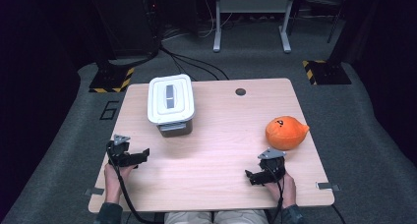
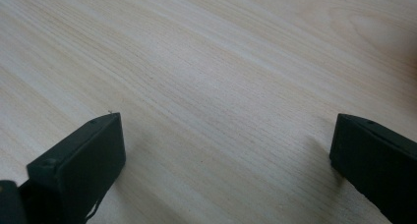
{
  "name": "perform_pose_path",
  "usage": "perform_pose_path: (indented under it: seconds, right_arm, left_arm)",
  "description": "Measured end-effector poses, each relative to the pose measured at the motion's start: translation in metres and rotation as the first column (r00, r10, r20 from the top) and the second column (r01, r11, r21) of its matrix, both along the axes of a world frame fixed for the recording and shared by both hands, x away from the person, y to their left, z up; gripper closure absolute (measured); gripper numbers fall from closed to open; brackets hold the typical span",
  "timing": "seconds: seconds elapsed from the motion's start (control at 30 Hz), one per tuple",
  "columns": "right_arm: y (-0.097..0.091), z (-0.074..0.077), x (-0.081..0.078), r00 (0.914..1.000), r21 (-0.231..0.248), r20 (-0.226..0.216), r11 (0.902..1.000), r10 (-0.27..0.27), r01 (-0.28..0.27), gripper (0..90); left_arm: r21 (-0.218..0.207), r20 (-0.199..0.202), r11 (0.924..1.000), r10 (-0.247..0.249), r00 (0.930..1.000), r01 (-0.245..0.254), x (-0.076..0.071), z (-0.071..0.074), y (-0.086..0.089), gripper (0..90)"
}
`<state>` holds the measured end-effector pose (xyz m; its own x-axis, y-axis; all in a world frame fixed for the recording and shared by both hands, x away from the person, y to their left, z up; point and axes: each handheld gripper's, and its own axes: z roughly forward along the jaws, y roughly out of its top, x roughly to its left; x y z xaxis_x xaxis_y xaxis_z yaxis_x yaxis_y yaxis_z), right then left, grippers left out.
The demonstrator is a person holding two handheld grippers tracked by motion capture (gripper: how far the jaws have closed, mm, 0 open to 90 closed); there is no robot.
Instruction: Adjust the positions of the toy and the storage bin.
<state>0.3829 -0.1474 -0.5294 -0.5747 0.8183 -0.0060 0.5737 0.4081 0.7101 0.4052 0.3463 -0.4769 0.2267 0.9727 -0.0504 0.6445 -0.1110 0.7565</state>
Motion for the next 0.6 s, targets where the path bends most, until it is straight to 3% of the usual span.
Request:
perform_pose_path:
  seconds: [0.6]
  right_arm:
    - [0.000,0.000,0.000,1.0000,0.003,-0.003,1.0000,-0.006,0.006,0.0]
  left_arm:
    - [0.029,0.040,0.9982,-0.053,0.9978,0.052,0.028,0.051,-0.020,6.1]
